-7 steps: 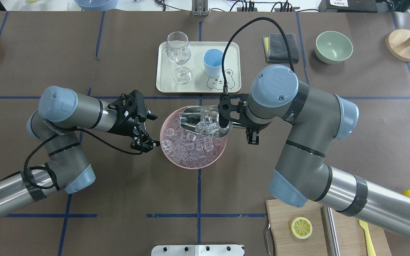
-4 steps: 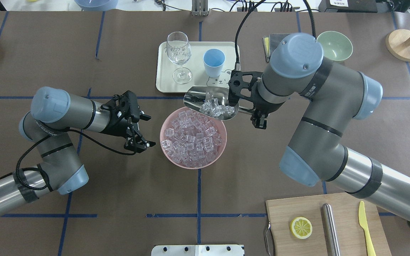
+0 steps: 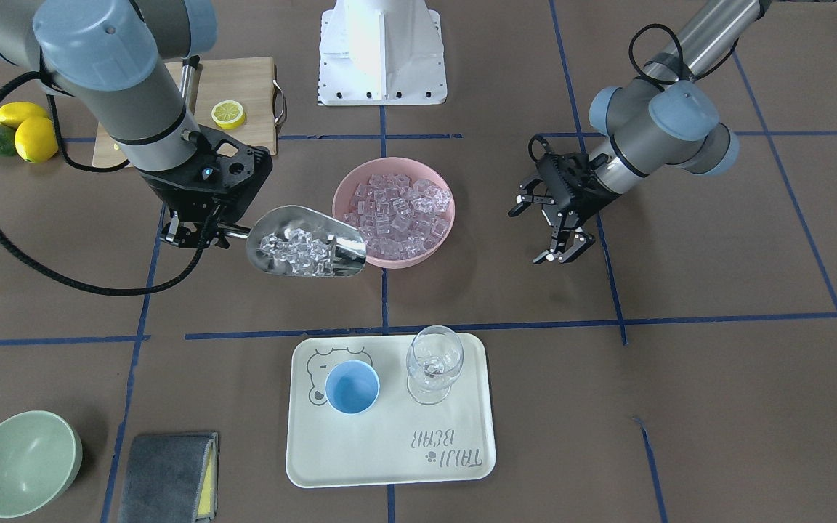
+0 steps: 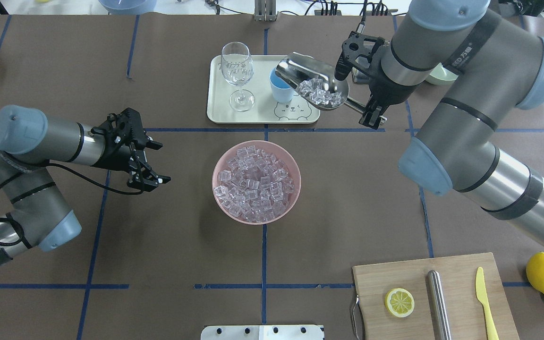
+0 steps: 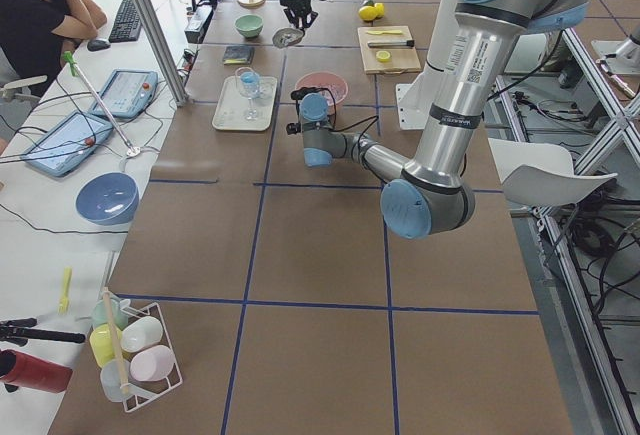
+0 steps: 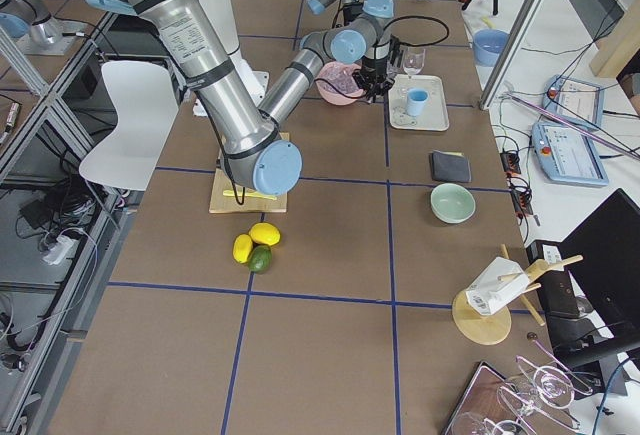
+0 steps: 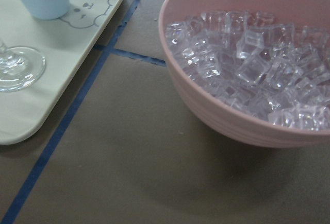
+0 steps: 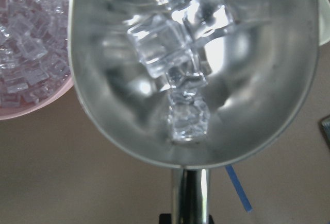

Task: Put ice in cup with scoop
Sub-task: 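Carry the scoop to the blue cup with the right gripper while the left withdraws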

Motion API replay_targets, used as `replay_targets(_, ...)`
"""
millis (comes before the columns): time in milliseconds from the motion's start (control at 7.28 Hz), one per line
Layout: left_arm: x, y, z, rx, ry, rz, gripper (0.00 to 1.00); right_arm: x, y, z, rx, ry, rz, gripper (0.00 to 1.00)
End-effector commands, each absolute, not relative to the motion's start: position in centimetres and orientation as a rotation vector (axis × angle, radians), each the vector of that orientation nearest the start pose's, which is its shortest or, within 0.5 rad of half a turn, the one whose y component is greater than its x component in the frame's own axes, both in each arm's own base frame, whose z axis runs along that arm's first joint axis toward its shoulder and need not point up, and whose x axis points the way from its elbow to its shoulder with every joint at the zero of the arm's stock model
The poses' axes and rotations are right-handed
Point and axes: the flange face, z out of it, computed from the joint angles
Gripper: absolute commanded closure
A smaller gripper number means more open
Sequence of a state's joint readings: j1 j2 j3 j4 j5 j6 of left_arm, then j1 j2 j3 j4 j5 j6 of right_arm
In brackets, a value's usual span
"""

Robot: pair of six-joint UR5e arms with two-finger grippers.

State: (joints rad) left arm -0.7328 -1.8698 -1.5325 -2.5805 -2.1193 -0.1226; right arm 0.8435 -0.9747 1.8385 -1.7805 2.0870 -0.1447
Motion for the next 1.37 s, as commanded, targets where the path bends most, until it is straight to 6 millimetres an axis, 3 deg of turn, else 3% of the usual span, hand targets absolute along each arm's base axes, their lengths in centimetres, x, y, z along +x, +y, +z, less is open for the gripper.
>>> replay_targets(0, 33.8, -51.2, 41.2, 0.732, 1.027, 0.881, 0.0, -33.5, -53.6, 22.0, 0.355, -0.659, -0.838, 1.0)
replay_targets(275, 26.7, -52.3, 42.4, 0.752, 0.981, 0.77, 0.0, -34.3, -55.0, 20.0, 0.262, -0.591, -0.807, 1.0)
replay_targets(412, 20.9, -52.2, 43.8, 0.769, 0.94, 0.687, 0.0, -35.1, -55.9, 20.6, 0.223, -0.579, -0.801, 1.0)
replay_targets(687, 13.7, -53.0, 43.9, 0.719, 0.874, 0.547, 0.0, -36.6, -57.3, 22.5, 0.14, -0.555, -0.788, 1.0)
replay_targets(962, 13.0, -52.6, 42.6, 0.639, 0.858, 0.51, 0.0, -38.6, -59.0, 20.4, 0.05, -0.527, -0.775, 1.0)
replay_targets(1237, 12.6, -52.1, 43.8, 0.616, 0.854, 0.501, 0.0, -38.7, -59.1, 18.8, 0.049, -0.537, -0.726, 1.0)
